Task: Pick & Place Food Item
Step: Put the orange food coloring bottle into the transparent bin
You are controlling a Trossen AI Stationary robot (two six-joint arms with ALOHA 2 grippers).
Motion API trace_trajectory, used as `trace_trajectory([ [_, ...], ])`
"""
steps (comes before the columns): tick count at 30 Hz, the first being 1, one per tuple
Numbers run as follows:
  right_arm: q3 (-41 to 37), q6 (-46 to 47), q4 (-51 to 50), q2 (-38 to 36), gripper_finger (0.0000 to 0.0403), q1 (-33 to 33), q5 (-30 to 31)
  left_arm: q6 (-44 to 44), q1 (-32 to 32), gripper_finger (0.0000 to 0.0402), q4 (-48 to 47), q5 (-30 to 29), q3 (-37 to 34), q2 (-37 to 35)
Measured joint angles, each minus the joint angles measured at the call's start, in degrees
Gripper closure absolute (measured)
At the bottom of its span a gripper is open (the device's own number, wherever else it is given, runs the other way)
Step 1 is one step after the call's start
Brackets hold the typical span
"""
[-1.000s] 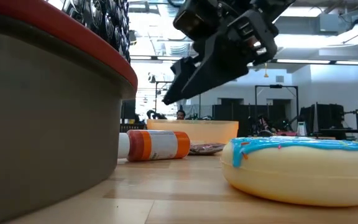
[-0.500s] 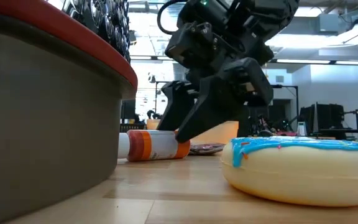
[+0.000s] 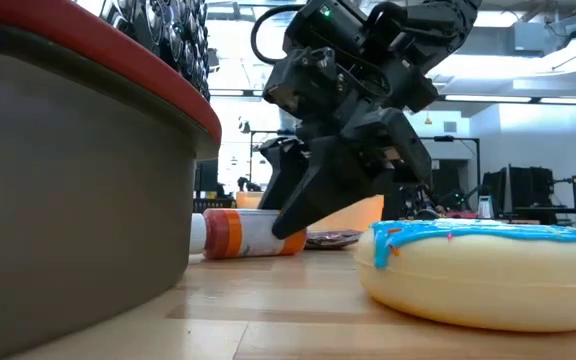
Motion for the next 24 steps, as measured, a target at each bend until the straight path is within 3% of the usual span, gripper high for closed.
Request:
trace_trajectory([
  [4, 0.0, 0.0, 0.1, -0.1, 0.0297, -0.2, 0.0, 0.0, 0.0, 0.028, 0.0, 0.0, 0.0, 0.0],
  [7, 0.2, 1.0, -0.3, -0.5, 0.0319, -0.7, 0.0, 0.0, 0.0, 0.028, 0.0, 0.0, 0.0, 0.0],
  [15, 8.6, 3.0, -13.3, -3.5, 0.0294, -3.7, 0.0, 1.3, 0.0, 0.028, 0.6, -3.0, 0.0, 0.0],
  [20, 11.8, 2.8, -21.0, -8.2, 0.0289, -7.4, 1.0, 3.7, 0.0, 0.028, 1.2, -8.1, 0.0, 0.0],
  [24, 11.8, 2.5, -26.1, -12.7, 0.0288, -10.8, 3.9, 3.6, 0.0, 0.028, 7.5, -12.7, 0.0, 0.0],
])
